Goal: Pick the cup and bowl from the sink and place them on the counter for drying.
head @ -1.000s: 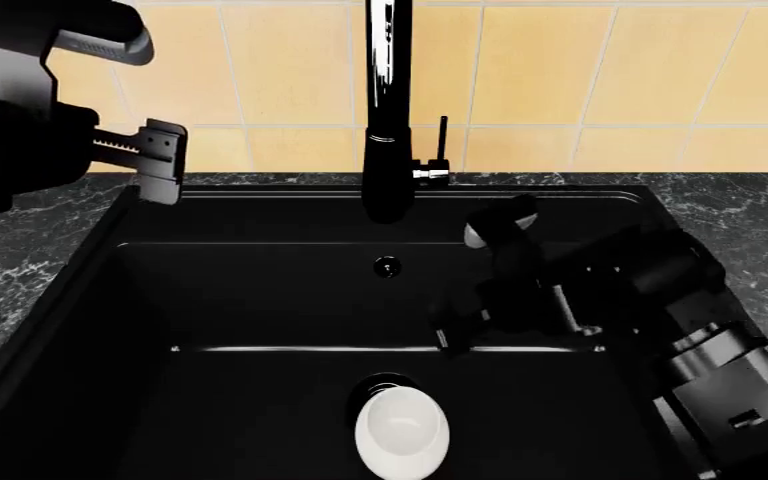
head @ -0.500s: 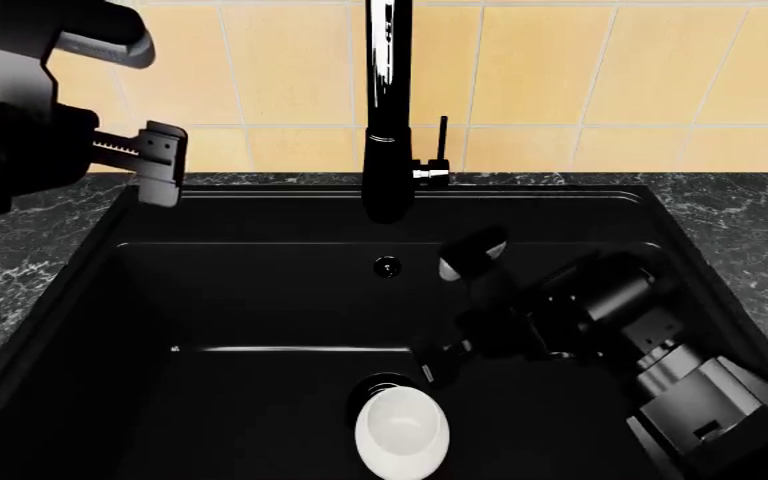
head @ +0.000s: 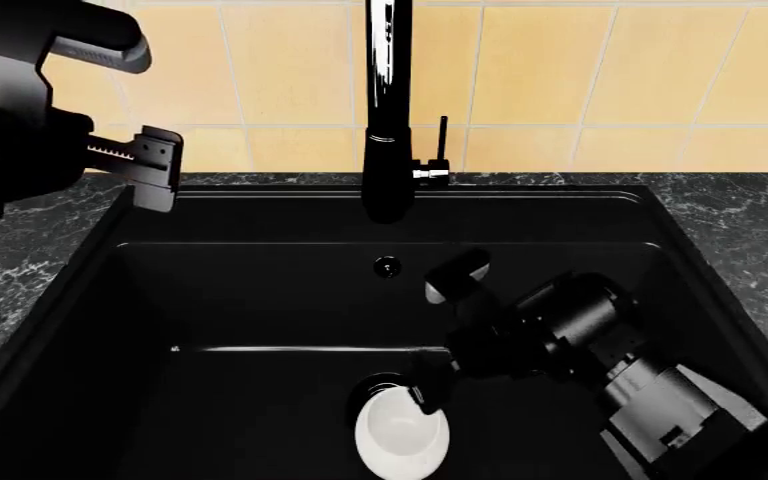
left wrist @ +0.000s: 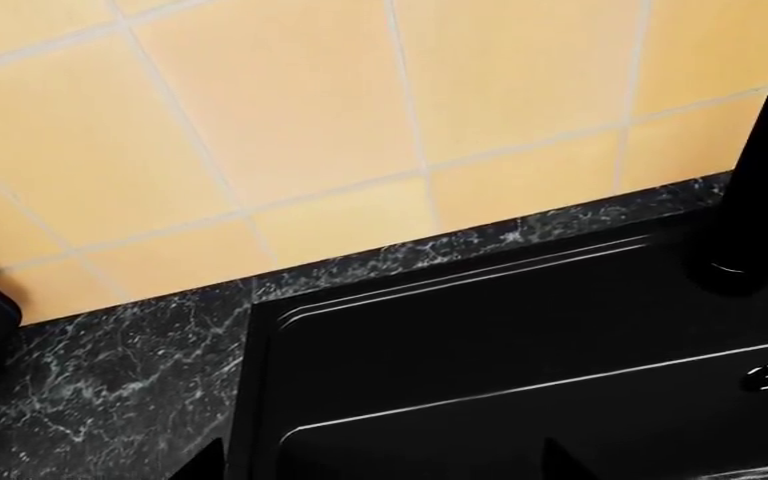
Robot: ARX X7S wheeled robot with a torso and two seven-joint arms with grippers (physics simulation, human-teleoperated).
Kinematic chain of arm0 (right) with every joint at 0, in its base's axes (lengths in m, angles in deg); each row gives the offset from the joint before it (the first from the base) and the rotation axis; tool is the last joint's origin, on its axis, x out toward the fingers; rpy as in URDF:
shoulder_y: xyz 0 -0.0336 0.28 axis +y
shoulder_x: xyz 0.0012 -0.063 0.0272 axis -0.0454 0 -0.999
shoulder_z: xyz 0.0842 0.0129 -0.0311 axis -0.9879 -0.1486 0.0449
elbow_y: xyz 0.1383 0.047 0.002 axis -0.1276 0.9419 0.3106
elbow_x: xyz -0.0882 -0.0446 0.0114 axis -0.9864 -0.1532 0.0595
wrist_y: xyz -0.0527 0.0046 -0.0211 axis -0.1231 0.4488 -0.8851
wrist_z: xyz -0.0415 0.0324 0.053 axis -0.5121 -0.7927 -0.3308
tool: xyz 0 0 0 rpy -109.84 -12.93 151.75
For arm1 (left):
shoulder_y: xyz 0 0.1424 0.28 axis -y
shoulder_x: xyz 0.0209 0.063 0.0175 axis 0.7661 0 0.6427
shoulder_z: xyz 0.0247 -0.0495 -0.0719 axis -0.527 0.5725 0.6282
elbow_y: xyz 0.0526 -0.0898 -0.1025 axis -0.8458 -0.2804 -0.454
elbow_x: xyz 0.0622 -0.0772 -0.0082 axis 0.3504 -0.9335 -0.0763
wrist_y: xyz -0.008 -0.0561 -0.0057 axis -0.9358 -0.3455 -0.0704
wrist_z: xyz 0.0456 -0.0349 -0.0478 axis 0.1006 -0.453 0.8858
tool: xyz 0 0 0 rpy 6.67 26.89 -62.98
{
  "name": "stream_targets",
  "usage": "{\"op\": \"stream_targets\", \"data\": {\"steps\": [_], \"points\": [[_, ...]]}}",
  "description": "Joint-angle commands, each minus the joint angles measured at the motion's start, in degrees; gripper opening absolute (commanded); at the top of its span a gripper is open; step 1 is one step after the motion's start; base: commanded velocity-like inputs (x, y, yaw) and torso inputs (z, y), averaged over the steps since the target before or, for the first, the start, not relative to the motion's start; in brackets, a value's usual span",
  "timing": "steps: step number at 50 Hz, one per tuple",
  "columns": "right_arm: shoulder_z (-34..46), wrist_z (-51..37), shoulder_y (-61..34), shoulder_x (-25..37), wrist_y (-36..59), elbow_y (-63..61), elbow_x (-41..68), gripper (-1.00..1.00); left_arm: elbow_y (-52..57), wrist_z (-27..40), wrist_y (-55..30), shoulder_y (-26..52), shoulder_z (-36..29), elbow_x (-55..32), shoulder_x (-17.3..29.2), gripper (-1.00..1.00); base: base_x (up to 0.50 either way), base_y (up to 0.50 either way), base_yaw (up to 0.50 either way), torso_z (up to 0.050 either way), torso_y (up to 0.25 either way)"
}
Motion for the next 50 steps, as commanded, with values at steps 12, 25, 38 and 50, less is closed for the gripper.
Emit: {"op": "stream_targets", "data": {"steps": [12,25,38,50], "points": [[4.28,4.94,2.16,-4.44,-6.62,9.92,-3.93,1.0,1.58,1.14,1.42,-1.26,0.07,-1.95,1.43,1.0,0.0,0.0,0.0,0.0,0.0],[5.31,7.51,3.37,-6.7,-10.88,16.34,-5.42,1.0,1.95,2.07,1.54,-1.16,-0.33,-3.23,1.02,1.0,0.0,0.0,0.0,0.0,0.0],[6.14,9.13,3.57,-8.3,-12.75,19.77,-6.28,1.0,1.51,1.77,2.05,-0.83,-0.44,-3.59,1.14,1.0,0.0,0.0,0.0,0.0,0.0],[5.52,6.39,3.42,-6.07,-11.0,14.21,-5.57,-1.0,2.19,2.11,2.69,-1.18,-0.68,-3.69,1.61,1.0,0.0,0.0,0.0,0.0,0.0]]}}
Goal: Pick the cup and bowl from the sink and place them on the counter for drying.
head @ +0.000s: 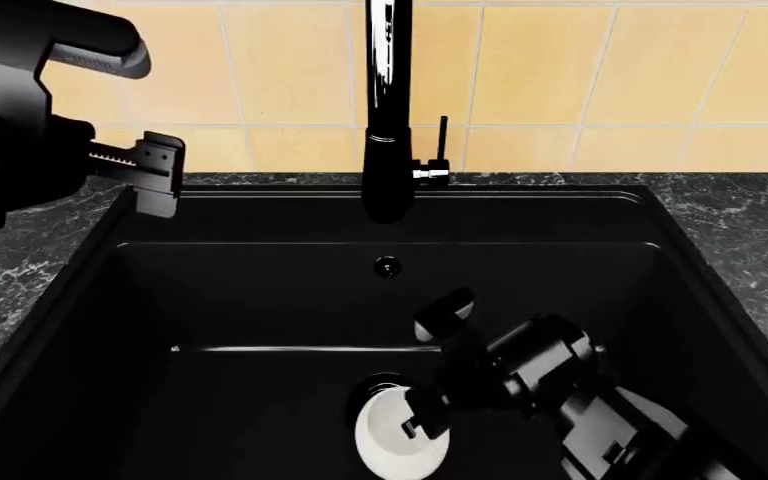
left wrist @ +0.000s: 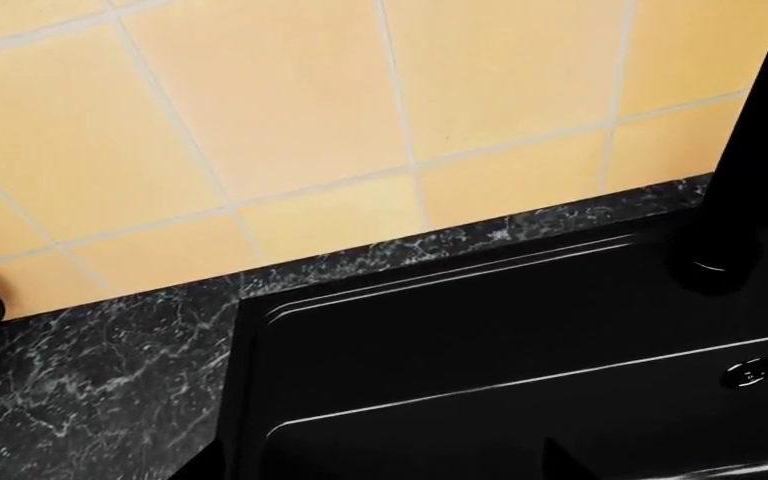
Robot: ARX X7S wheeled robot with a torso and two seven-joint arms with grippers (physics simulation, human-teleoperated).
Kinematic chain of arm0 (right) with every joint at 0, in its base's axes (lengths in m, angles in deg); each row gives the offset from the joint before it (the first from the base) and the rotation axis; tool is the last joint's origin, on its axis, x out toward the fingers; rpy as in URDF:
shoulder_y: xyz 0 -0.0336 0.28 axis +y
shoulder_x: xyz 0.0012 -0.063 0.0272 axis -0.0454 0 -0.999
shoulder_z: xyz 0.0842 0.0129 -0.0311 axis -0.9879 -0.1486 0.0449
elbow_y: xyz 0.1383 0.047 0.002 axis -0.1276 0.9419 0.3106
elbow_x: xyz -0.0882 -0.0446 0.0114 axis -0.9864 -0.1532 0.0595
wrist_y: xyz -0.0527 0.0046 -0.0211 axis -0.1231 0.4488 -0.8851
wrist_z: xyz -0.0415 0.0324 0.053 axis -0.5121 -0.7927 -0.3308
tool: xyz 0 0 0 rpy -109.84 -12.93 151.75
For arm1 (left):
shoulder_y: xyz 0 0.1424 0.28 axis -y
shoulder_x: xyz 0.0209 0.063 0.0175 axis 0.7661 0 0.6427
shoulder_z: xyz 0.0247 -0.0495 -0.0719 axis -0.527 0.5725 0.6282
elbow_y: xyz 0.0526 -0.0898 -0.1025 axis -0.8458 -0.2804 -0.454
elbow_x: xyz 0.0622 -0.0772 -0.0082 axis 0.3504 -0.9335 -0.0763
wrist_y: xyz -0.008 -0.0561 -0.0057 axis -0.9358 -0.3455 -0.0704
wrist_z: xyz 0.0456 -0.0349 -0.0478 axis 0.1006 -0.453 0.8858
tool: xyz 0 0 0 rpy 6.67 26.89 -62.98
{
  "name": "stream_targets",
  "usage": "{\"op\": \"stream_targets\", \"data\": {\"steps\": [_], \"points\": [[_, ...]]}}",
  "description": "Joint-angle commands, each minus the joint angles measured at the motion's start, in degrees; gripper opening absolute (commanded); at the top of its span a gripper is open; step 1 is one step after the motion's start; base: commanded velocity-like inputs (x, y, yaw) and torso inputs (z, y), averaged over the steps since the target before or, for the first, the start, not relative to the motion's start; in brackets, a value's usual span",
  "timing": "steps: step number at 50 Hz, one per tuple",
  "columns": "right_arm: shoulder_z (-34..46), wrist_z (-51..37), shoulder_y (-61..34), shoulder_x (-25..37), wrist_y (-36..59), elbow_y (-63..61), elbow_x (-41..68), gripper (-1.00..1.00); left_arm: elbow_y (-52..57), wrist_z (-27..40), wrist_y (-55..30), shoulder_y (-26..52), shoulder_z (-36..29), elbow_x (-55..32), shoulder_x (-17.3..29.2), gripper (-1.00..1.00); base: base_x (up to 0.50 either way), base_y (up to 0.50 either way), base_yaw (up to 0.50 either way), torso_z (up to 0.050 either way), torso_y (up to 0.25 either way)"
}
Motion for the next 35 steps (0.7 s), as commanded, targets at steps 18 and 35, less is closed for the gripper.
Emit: {"op": "stream_targets", "data": {"steps": [18,35], "points": [[-2.99,-6.59,-0.68,6.67,7.07,-15.12,3.89,-1.0,0.77,-0.56,1.47,-0.08,-0.72,0.82,-0.17,1.0,0.0,0.0,0.0,0.0,0.0],[-4.32,-10.89,-4.67,15.14,16.79,-30.45,7.46,-1.0,1.24,-2.24,1.78,0.12,-1.25,2.03,0.51,1.0,0.0,0.0,0.0,0.0,0.001]]}}
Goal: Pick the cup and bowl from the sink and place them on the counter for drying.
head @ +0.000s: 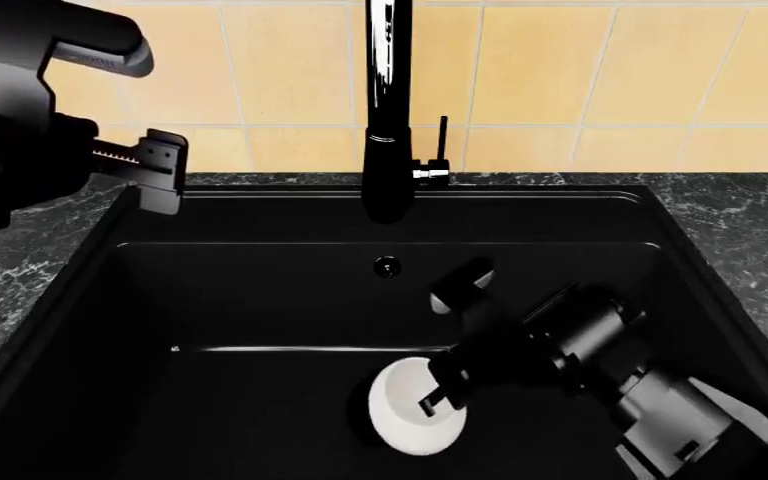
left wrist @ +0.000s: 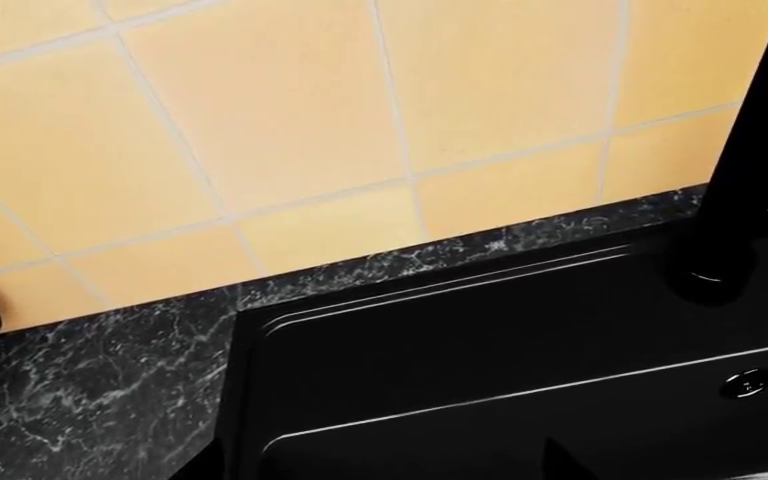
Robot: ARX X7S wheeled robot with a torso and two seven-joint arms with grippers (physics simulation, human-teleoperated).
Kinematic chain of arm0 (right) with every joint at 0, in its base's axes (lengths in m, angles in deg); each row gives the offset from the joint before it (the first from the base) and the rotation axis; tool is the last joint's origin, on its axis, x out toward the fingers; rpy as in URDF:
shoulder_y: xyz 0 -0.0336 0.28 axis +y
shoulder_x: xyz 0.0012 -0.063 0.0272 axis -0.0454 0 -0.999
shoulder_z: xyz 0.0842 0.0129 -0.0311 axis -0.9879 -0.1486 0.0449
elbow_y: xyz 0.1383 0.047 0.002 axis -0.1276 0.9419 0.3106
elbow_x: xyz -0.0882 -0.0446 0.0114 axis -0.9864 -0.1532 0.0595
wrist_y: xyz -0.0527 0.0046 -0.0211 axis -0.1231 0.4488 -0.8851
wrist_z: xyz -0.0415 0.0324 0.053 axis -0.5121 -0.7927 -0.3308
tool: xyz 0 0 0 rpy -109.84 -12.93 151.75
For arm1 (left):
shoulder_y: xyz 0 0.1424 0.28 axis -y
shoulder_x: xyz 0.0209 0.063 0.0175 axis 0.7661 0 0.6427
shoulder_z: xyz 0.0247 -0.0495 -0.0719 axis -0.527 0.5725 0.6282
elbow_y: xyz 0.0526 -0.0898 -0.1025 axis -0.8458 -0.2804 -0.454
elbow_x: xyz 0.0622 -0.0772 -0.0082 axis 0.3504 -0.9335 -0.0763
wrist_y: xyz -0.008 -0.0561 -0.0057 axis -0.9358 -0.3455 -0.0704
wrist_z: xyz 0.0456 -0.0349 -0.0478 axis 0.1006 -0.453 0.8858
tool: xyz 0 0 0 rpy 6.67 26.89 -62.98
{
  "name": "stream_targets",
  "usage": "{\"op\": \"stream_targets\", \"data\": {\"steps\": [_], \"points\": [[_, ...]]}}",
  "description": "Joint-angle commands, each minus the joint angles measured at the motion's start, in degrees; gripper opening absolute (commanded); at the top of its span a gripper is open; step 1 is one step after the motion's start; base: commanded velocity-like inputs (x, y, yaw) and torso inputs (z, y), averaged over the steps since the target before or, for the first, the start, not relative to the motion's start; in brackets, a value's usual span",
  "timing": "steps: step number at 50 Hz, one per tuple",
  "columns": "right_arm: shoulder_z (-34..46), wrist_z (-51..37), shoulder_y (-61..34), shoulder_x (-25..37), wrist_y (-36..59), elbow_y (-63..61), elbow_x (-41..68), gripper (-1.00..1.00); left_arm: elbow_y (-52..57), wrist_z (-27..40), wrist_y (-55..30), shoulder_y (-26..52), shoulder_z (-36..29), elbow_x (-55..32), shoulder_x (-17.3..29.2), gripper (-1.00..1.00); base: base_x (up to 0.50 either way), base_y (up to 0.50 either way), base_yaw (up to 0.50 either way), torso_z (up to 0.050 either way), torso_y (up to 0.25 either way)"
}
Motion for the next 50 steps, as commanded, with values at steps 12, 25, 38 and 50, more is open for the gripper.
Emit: {"op": "stream_targets", "data": {"steps": [12,25,38,50], "points": [[0.05,-1.79,-10.85,12.74,15.31,-20.07,4.6,-1.0,0.38,-0.43,0.41,0.53,-0.68,0.52,-0.28,1.0,0.0,0.0,0.0,0.0,0.0],[-1.73,-1.47,-19.87,17.13,21.93,-24.57,6.94,-1.0,0.0,-2.14,0.38,1.41,-1.3,1.68,-0.7,1.0,0.0,0.0,0.0,0.0,0.0],[6.2,6.25,-32.91,20.08,25.93,-23.15,5.35,-1.0,0.85,-2.34,1.7,0.15,-1.48,1.92,-0.71,1.0,0.0,0.0,0.0,0.0,0.0],[18.01,2.1,-47.3,27.04,28.54,-19.27,15.77,-1.0,1.48,-1.86,3.09,-1.45,-1.46,1.47,-0.88,1.0,0.0,0.0,0.0,0.0,0.0]]}}
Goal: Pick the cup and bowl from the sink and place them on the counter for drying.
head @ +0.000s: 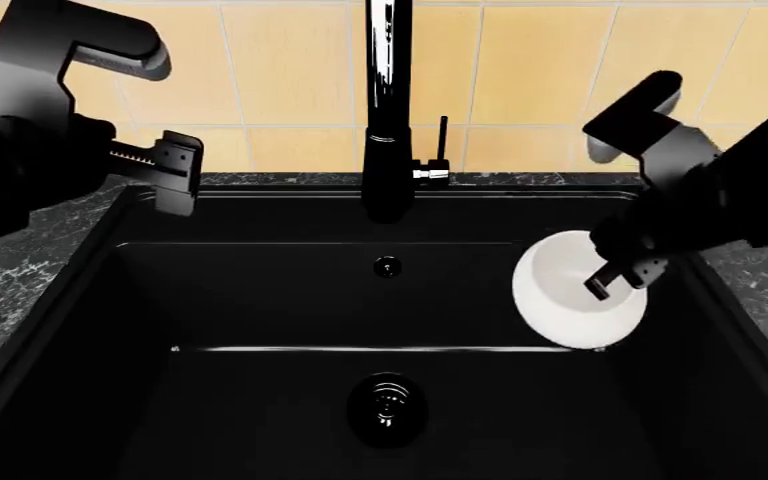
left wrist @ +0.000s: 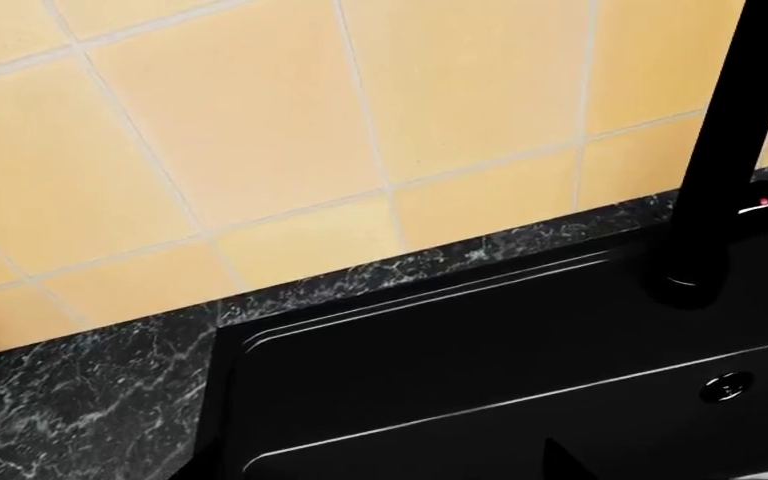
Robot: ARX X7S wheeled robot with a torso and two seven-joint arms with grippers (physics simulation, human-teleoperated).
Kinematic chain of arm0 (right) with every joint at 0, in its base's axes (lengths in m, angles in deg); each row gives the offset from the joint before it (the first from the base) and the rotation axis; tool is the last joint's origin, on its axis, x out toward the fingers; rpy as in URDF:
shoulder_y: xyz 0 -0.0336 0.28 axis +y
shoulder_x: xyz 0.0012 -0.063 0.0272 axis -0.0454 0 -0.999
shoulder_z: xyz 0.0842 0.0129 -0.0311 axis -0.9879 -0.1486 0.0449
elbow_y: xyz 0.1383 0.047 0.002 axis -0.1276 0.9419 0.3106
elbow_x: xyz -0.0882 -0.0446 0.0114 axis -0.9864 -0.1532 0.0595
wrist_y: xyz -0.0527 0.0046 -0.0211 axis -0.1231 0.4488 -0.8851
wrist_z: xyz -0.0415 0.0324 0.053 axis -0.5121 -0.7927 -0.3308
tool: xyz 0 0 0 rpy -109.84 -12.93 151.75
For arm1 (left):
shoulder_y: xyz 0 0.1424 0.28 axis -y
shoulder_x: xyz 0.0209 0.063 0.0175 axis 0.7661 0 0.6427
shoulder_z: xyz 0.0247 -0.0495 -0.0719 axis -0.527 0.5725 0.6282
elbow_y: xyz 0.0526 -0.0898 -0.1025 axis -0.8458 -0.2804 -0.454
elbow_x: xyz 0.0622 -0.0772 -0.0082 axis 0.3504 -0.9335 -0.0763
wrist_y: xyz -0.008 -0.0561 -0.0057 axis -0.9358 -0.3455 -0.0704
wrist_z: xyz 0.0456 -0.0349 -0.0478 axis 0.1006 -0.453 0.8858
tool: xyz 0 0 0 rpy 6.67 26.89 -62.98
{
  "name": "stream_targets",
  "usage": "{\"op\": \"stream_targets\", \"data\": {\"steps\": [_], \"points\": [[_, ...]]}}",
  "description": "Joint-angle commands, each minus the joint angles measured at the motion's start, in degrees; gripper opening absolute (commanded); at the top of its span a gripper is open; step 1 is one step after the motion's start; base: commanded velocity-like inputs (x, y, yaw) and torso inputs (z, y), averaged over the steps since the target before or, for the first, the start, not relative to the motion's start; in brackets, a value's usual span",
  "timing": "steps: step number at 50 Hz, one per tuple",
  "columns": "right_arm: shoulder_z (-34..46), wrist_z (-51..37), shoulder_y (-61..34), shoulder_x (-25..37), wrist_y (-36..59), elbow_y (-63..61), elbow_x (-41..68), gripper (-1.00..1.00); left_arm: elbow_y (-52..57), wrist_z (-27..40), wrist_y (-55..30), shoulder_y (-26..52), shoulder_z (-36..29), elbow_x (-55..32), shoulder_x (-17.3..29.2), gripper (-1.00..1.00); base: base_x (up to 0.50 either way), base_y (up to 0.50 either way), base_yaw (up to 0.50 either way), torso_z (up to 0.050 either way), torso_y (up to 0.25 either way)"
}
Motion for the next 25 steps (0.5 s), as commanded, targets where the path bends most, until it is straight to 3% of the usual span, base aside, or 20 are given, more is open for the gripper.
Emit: {"op": "stream_targets", "data": {"steps": [1,12,19,25], "points": [[10.11,-1.98,-12.44,5.88,1.99,2.27,8.21,-1.0,0.46,0.06,0.98,-1.05,-0.12,-0.09,-0.1,1.0,0.0,0.0,0.0,0.0,0.0],[20.7,-4.23,-18.83,11.24,2.07,1.83,14.42,-1.0,0.25,-0.73,1.35,-1.09,-0.16,0.2,0.17,1.0,0.0,0.0,0.0,0.0,0.0],[32.68,-4.65,-26.51,11.96,1.89,2.47,15.2,-1.0,0.47,-1.26,1.52,-1.31,-0.05,-0.1,0.59,1.0,0.0,0.0,0.0,0.0,0.0],[37.34,-4.77,-31.36,13.03,1.84,3.41,15.76,-1.0,0.55,-1.13,2.0,-1.71,-0.01,-0.16,0.63,1.0,0.0,0.0,0.0,0.0,0.0]]}}
